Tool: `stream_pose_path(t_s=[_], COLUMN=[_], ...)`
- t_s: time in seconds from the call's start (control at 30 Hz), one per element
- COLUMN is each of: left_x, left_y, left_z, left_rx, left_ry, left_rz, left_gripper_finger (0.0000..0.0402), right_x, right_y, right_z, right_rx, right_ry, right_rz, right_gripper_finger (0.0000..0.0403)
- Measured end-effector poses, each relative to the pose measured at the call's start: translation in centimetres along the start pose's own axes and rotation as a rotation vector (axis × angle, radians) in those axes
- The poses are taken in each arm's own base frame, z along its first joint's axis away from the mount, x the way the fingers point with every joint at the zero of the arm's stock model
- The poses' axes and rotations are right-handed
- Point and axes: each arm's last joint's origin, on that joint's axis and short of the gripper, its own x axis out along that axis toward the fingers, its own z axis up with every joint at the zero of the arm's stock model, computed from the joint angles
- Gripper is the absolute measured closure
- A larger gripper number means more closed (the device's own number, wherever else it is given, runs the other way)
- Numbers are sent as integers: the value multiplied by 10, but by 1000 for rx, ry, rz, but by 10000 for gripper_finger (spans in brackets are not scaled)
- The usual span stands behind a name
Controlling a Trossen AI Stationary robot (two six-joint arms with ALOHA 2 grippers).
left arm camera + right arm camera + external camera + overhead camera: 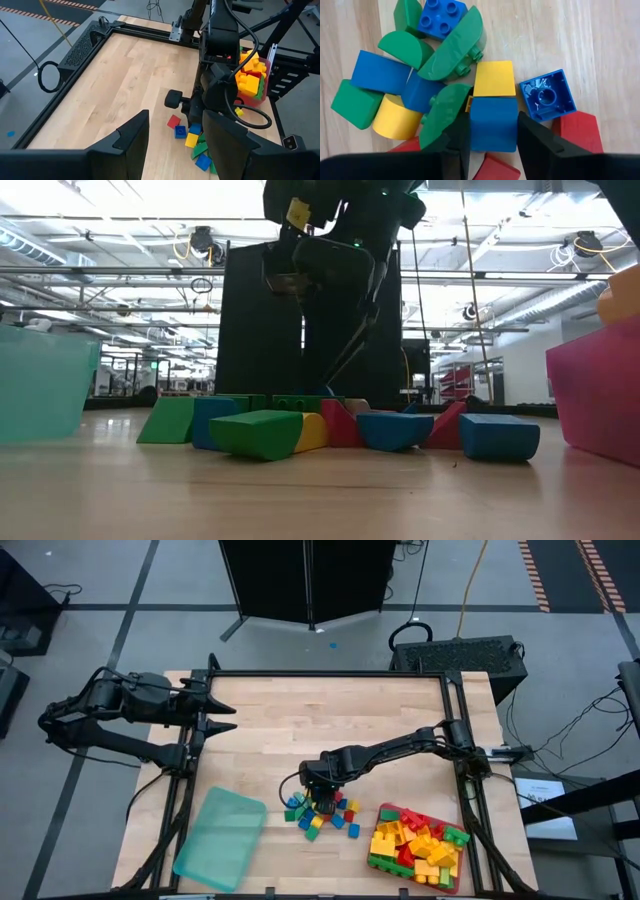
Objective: Sort blocks by size
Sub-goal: Put the blue block into the blue bin
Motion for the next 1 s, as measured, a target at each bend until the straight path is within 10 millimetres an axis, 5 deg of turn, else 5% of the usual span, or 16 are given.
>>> stream_pose_path(t_s=[0.43, 0.8, 1.0], left_x=[-1, -1, -4], left_y=[0, 0, 1], left_z=[0, 0, -1], left_rx=[2, 30, 45], left_ry=[-2, -2, -12], left_rz=[0, -1, -2], left_gripper_finger=[214, 214, 214], right_x=[-24, -83, -69], right_y=[4, 32, 41], right_z=[7, 81, 109], right_rx=[39, -68, -135], right_ry=[-52, -604, -673], right_rz=[12, 168, 188], right_gripper_finger=[293, 292, 288])
